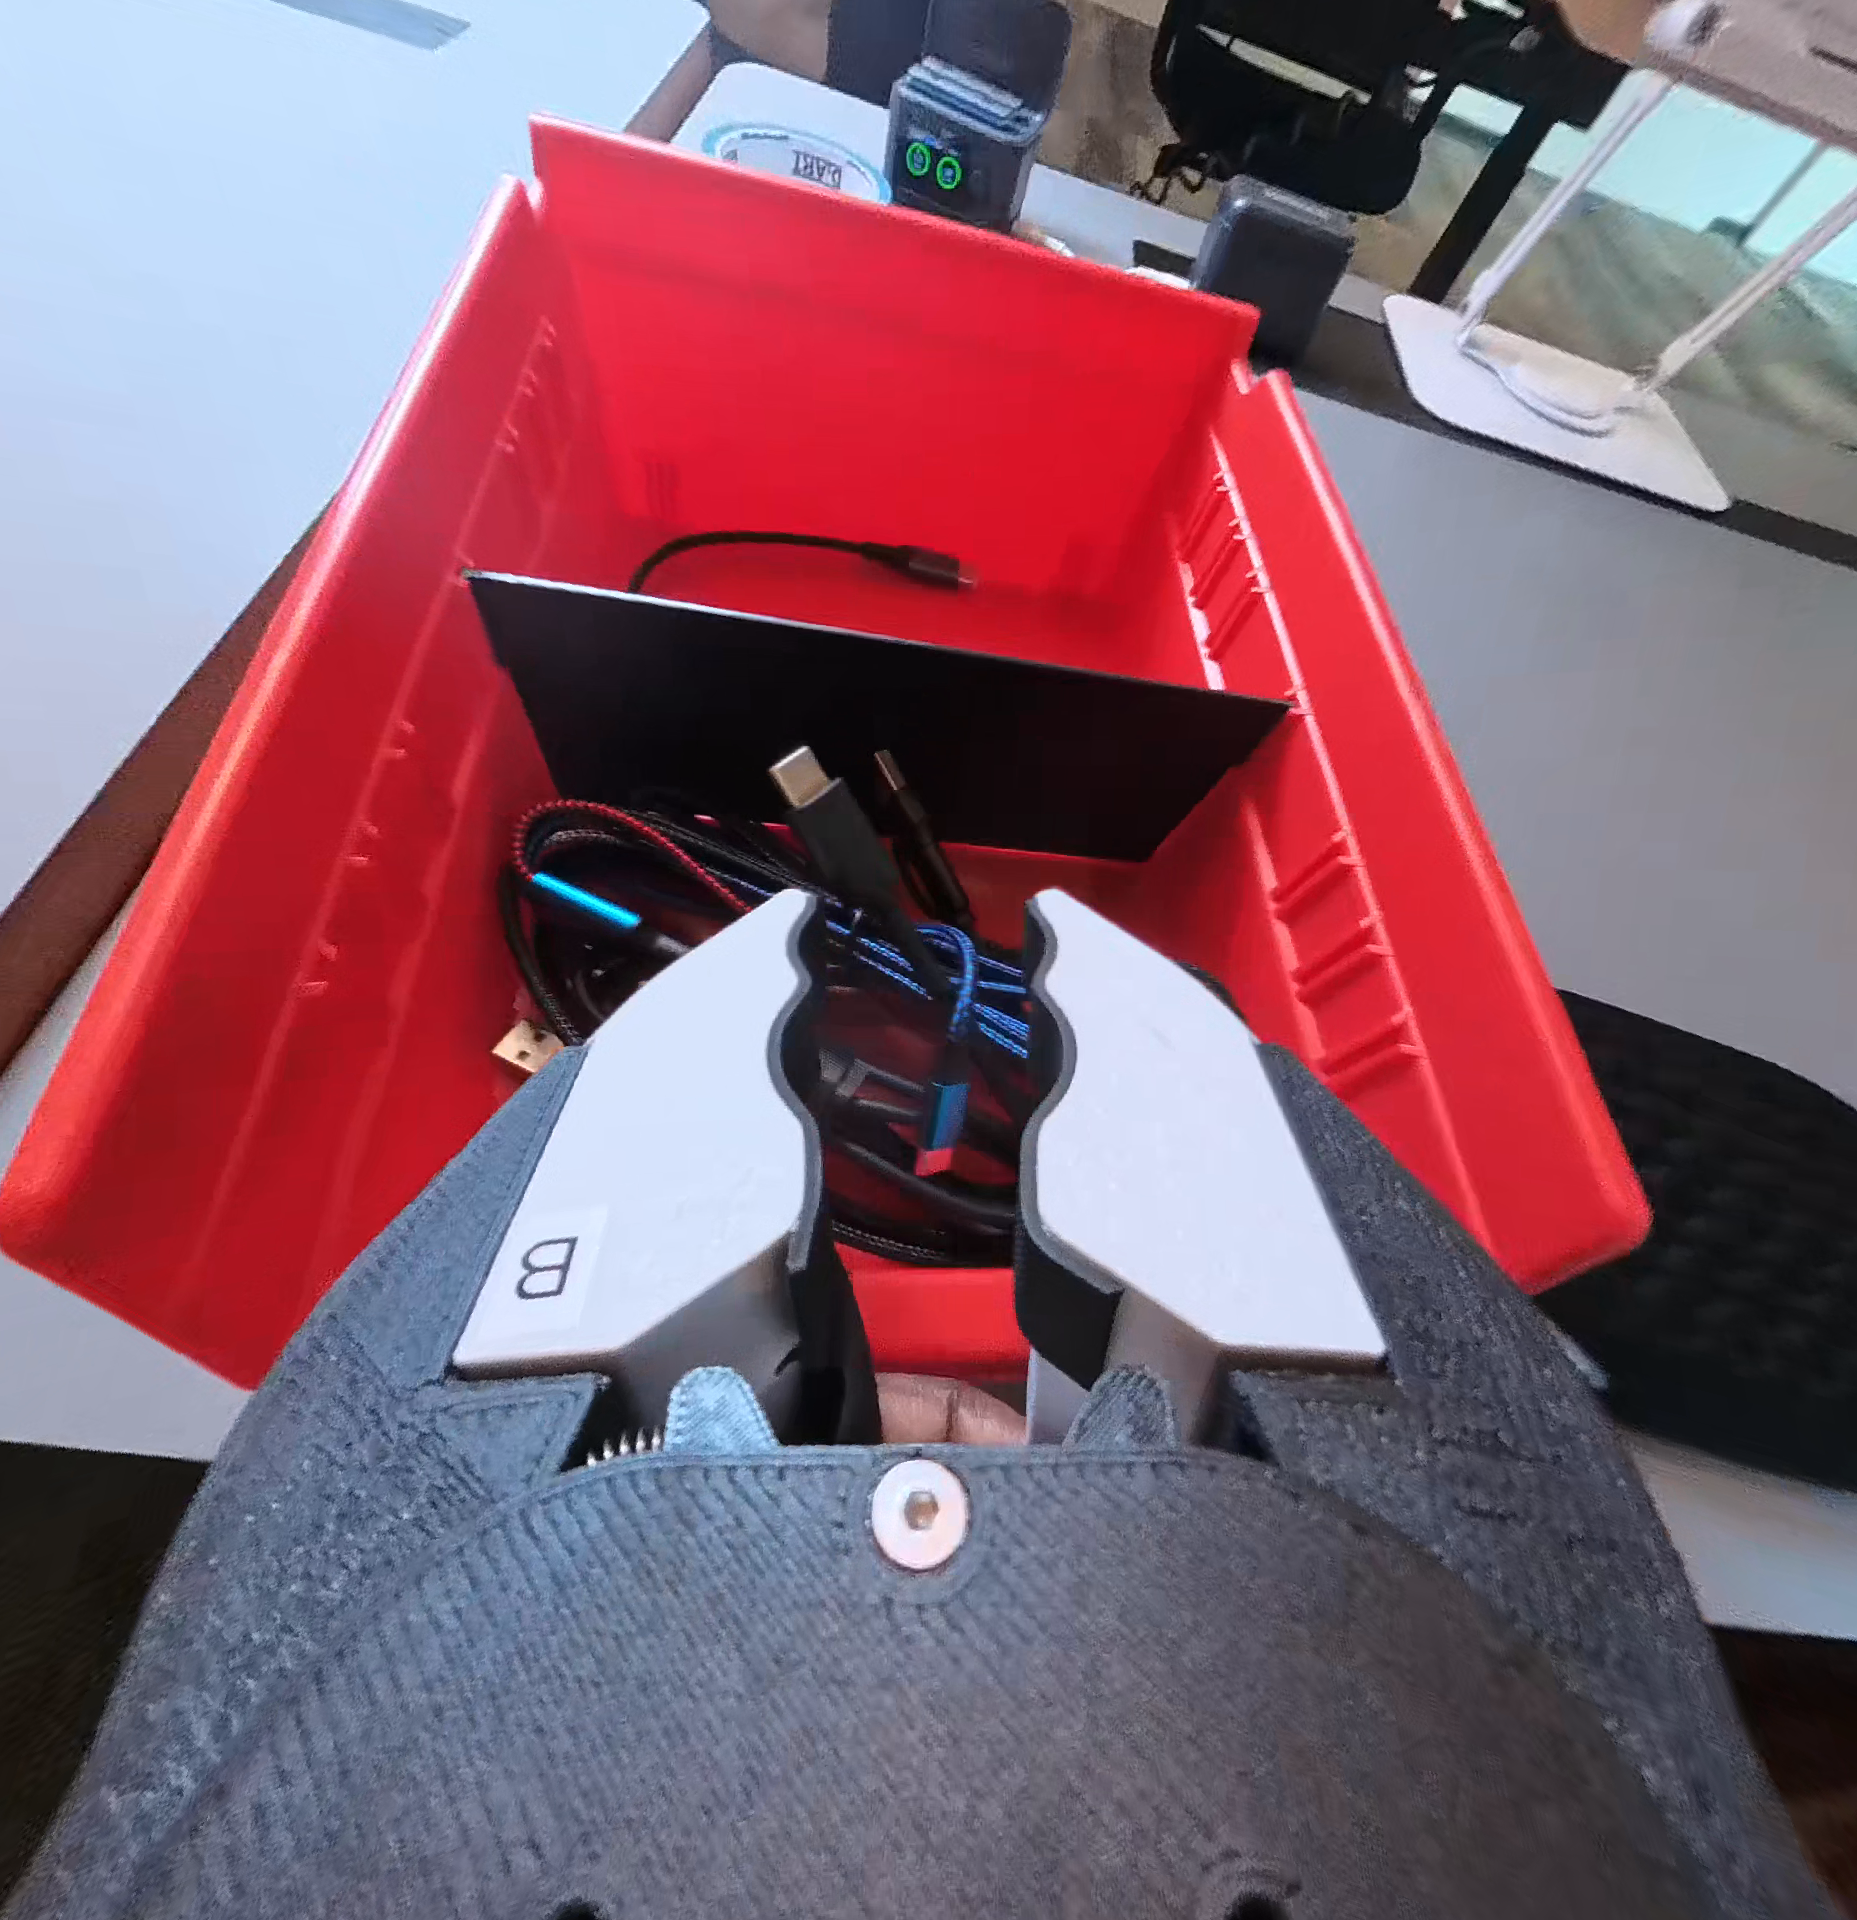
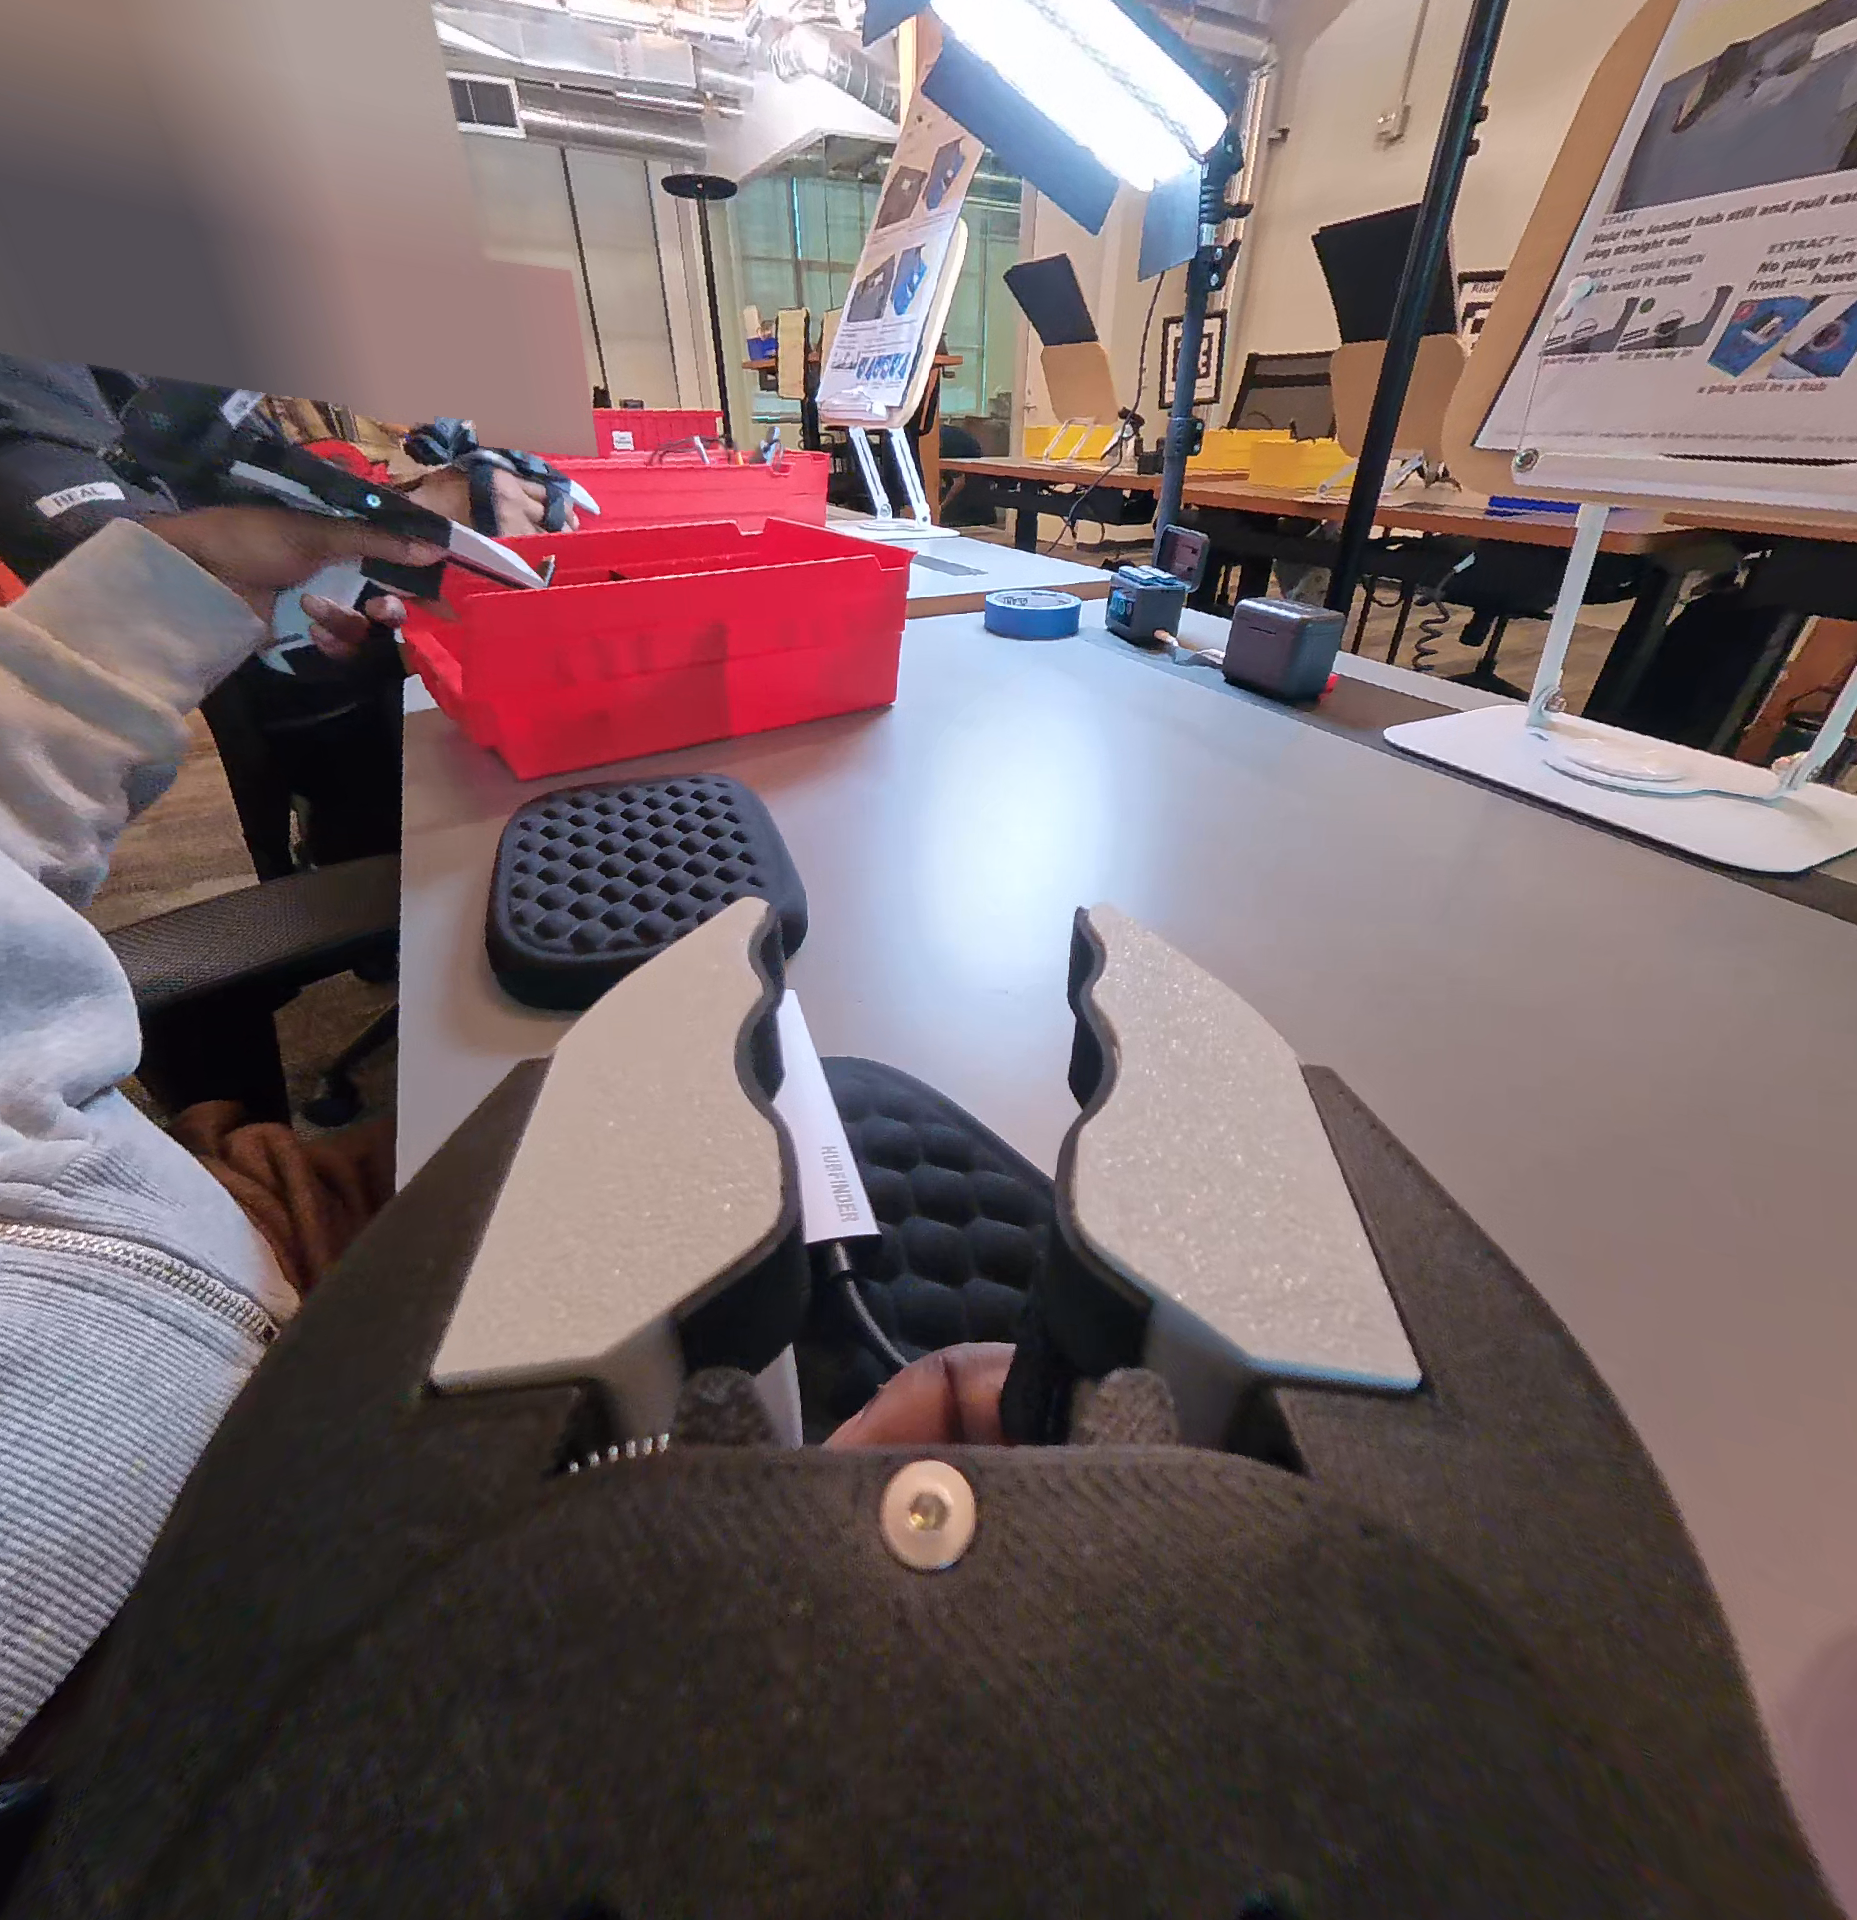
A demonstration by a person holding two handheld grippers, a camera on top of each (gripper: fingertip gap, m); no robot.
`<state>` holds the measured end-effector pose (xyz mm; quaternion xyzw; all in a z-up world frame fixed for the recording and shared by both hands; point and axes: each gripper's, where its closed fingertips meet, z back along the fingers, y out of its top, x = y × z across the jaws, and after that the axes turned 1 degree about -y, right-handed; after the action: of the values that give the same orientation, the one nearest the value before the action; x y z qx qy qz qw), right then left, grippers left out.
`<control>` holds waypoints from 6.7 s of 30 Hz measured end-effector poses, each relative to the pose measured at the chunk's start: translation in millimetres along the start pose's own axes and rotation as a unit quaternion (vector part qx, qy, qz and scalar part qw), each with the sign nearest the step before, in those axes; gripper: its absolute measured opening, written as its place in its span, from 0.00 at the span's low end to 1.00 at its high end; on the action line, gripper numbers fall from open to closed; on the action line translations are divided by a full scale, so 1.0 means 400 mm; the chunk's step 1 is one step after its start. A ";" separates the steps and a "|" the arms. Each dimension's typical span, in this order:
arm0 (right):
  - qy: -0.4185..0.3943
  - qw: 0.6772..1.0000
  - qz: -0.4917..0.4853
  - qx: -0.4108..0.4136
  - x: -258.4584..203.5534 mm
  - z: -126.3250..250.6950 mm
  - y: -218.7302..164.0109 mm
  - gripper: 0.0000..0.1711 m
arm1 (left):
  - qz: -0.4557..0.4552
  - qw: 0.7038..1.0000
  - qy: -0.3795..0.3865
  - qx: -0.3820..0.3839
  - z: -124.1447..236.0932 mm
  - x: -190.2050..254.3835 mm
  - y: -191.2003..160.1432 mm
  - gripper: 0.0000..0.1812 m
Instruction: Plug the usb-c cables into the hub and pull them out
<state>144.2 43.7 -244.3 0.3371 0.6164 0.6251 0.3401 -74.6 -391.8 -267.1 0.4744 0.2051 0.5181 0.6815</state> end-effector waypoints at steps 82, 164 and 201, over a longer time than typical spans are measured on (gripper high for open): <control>0.104 0.991 0.062 -0.057 -0.151 -0.347 0.123 0.07 | -0.092 0.754 -0.599 0.253 0.271 0.865 0.020 0.20; 0.331 0.941 0.023 -0.069 -0.307 -0.228 0.099 0.05 | -0.061 0.710 -0.668 0.216 0.169 0.884 -0.116 0.09; 0.276 0.788 -0.173 -0.523 -0.078 -0.031 -0.189 0.27 | -0.092 0.747 -0.619 0.226 0.138 0.884 -0.125 0.08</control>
<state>151.4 11.4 -320.1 -0.1914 0.3104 0.8491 0.3822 127.5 -97.7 -209.3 0.8098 -0.1082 -0.0156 0.5764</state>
